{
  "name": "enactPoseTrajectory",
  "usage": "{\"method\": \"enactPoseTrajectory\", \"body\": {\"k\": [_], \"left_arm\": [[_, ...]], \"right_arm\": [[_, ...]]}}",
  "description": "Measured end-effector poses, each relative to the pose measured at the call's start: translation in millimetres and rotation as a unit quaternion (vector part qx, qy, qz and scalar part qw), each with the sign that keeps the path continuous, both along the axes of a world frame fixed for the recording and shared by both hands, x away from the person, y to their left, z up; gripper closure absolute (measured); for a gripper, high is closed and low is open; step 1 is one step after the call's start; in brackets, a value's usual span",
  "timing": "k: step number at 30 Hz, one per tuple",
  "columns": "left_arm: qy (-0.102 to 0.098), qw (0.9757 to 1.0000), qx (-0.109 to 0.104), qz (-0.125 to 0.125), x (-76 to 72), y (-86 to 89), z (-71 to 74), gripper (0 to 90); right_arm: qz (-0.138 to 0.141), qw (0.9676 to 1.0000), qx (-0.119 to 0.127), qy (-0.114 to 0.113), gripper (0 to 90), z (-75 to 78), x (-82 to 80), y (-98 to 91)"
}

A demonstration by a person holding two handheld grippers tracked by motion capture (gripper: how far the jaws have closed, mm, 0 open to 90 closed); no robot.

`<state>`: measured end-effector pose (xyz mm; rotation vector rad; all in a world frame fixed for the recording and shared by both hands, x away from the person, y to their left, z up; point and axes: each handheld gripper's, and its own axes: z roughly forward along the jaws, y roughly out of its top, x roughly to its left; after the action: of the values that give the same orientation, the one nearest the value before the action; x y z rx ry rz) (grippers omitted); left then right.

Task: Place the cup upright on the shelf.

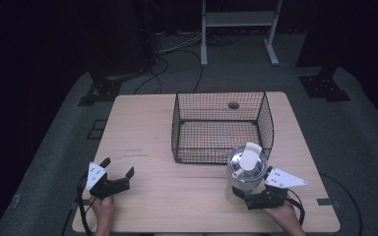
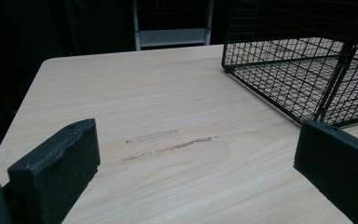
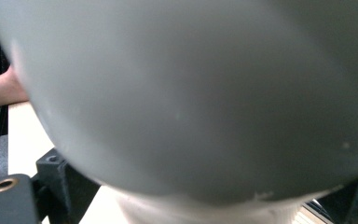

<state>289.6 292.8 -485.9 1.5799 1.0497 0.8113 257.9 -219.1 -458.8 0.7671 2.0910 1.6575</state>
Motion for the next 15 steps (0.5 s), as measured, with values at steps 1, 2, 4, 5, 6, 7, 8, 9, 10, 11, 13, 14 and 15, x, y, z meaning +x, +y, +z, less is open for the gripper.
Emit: {"method": "enactPoseTrajectory", "body": {"k": [1,2,4,5,6,7,8,9,10,11,13,14,15], "left_arm": [[0.000,1.0000,0.000,0.001,0.1,0.0,0.0,0.0],[0.000,1.0000,0.000,0.001,0.1,0.1,0.0,0.0],[0.000,1.0000,0.000,0.001,0.0,0.0,0.0,0.0],[0.000,1.0000,0.000,0.000,0.1,0.0,0.0,0.0],[0.000,1.0000,0.000,0.000,0.1,0.0,0.0,0.0],[0.000,1.0000,0.000,0.001,0.1,0.0,0.0,0.0],[0.000,1.0000,0.000,0.000,0.0,0.0,0.0,0.0],[0.000,1.0000,0.000,0.000,0.0,0.0,0.0,0.0],[0.000,1.0000,0.000,0.001,0.1,0.0,0.0,0.0],[0.000,1.0000,0.000,0.001,0.2,0.0,0.0,0.0],[0.000,1.0000,0.000,0.000,0.2,0.1,0.0,0.0],[0.000,1.0000,0.000,0.000,0.1,0.0,0.0,0.0],[0.000,1.0000,0.000,0.000,0.1,0.0,0.0,0.0]], "right_arm": [[0.000,1.0000,0.001,-0.001,8.0,0.0,-0.2,0.1],[0.001,1.0000,0.000,-0.002,8.1,-0.1,-0.3,0.0],[0.000,1.0000,0.000,-0.006,8.4,-0.5,-0.8,-0.4],[-0.001,1.0000,0.002,-0.009,8.5,-1.0,-1.1,-0.3],[-0.001,1.0000,0.002,-0.009,8.5,-1.0,-1.1,-0.3],[0.000,0.9999,0.000,-0.016,8.7,-0.9,-0.7,-0.4],[0.000,0.9999,0.001,-0.017,8.7,-1.0,-0.6,-0.5],[-0.001,0.9998,0.001,-0.018,8.8,-1.0,-0.7,-0.4],[0.000,0.9999,0.001,-0.017,8.8,-0.8,-0.7,-0.5],[0.000,0.9999,0.001,-0.016,8.8,-0.3,-0.5,-0.4],[-0.002,0.9999,0.003,-0.014,8.9,-0.1,-0.4,-0.6],[-0.002,0.9999,0.005,-0.013,8.9,0.2,0.2,-0.8],[-0.002,0.9999,0.006,-0.008,8.9,0.6,1.1,-1.6]]}}
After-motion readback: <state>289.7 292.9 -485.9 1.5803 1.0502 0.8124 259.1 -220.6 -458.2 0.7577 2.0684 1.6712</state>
